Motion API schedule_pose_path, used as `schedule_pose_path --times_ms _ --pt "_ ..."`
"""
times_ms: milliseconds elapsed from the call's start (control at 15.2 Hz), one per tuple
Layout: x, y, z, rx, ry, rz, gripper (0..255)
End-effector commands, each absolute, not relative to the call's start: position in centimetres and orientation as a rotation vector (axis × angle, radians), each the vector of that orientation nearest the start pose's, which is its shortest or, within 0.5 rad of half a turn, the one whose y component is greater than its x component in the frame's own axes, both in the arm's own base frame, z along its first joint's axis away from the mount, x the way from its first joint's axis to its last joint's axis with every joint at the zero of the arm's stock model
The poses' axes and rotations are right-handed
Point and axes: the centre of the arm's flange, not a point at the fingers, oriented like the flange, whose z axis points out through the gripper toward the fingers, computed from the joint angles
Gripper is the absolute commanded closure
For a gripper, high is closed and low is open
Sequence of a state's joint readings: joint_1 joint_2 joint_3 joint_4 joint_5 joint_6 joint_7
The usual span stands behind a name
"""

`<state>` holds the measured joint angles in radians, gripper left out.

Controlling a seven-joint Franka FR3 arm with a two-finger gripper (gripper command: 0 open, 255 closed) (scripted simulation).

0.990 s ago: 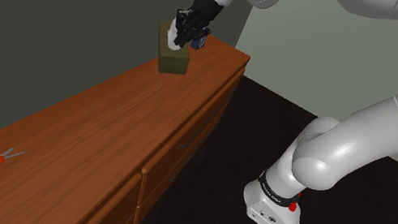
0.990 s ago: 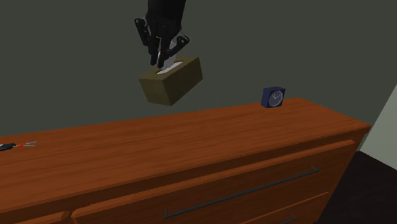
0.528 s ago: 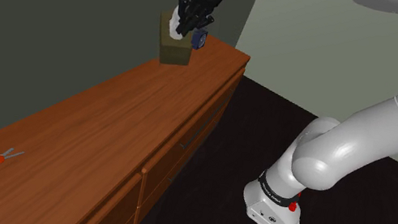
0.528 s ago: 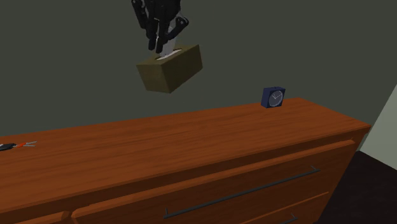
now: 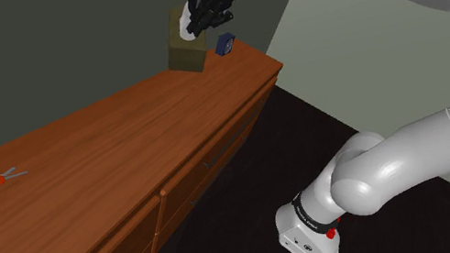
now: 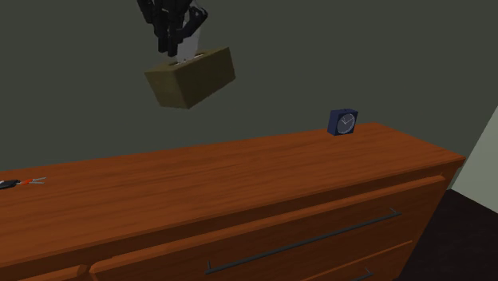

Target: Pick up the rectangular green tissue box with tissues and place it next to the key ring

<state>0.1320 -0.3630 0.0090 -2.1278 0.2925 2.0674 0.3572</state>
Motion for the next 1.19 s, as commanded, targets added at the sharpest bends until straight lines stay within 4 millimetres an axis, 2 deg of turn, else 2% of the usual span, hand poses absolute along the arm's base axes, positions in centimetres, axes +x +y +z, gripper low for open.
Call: schedule_pose_path --times_ms 0,1122 --pt "46.3 11.0 58.8 -2.75 0.441 -0.317 255" --pt "44.5 33.4 59.0 -2.75 0.441 -0.317 255"
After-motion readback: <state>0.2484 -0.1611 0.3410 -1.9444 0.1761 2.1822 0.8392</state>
